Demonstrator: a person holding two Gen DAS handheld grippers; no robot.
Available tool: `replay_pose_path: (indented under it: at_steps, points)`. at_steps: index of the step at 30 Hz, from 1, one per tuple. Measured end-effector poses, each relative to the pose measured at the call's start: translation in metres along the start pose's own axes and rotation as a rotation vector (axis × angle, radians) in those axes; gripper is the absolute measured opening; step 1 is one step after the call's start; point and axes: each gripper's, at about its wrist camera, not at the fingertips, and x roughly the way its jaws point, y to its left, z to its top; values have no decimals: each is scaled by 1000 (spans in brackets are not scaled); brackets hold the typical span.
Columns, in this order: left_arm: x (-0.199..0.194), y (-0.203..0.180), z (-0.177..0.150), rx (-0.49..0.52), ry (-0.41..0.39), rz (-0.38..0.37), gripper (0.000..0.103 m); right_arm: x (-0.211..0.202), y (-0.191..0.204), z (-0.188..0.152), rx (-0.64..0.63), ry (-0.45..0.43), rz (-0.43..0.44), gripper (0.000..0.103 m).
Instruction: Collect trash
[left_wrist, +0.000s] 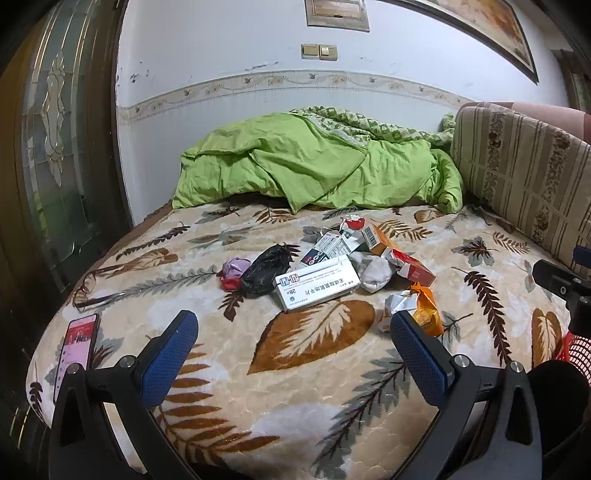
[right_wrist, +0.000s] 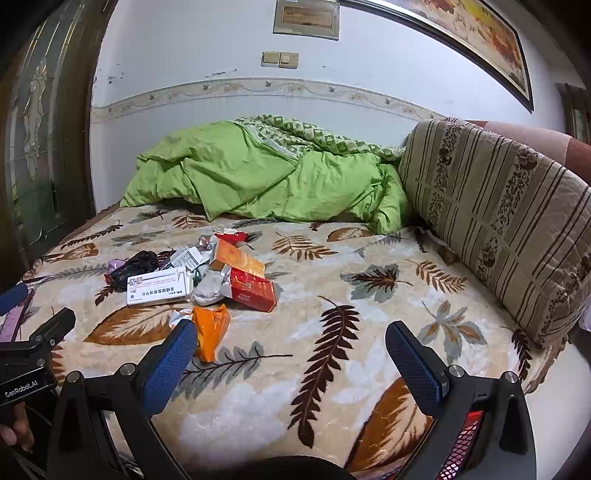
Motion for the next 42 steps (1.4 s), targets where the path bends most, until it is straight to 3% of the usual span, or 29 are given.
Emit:
replay_pose_path:
  at_steps: [42]
  points:
    - [5, 6, -3, -41, 38, 5, 103, 8, 0, 0, 2, 55, 27, 102]
